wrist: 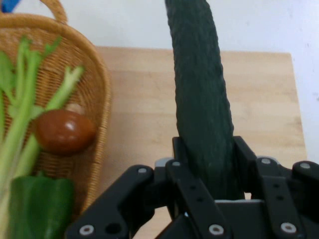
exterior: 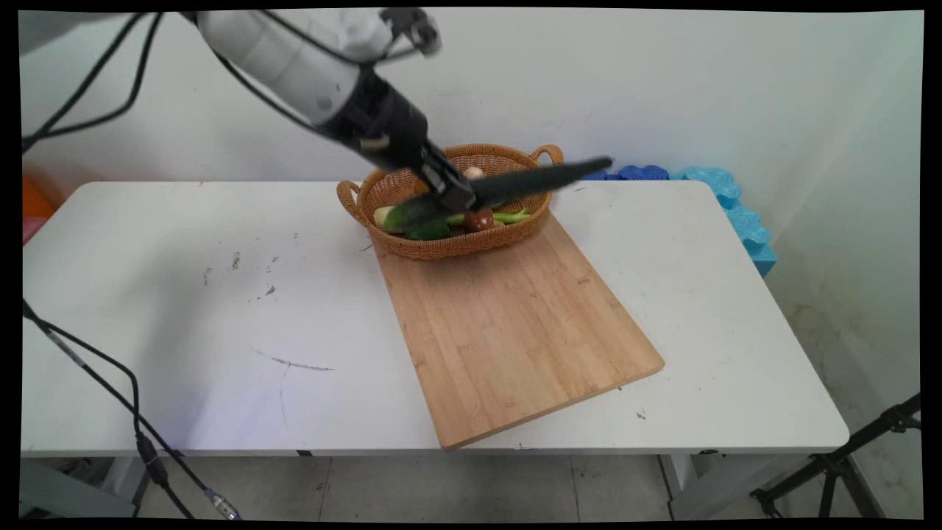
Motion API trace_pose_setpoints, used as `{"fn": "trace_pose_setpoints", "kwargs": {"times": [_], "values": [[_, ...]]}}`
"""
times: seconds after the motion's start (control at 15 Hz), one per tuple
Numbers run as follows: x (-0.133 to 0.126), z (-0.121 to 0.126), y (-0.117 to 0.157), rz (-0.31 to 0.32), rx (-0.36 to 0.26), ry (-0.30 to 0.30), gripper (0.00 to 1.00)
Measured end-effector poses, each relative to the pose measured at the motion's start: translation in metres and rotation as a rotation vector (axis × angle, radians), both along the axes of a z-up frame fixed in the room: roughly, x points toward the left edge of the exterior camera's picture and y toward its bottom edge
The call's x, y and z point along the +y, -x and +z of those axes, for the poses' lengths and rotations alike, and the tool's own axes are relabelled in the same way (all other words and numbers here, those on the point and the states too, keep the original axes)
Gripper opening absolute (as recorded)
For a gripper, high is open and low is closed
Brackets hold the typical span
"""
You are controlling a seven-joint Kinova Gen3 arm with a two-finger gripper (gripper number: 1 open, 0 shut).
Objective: Place the picked object on the cutting board
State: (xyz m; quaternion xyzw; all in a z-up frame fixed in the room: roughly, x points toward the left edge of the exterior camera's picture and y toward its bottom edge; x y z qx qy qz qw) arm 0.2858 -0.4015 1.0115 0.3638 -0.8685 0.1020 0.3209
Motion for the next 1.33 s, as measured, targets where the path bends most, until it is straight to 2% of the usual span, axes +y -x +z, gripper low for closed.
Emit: {"fn": "trace_pose_setpoints", "kwargs": {"times": [0.53, 0.87, 1.33], "values": [[0.029, -0.073, 0.043, 0.014, -0.075, -0.031, 0.0], [0.028, -0.115, 0.053, 0.052, -0.098, -0.038, 0.0], [0.023, -0.162, 0.062, 0.074, -0.107, -0.037, 0.0]]}}
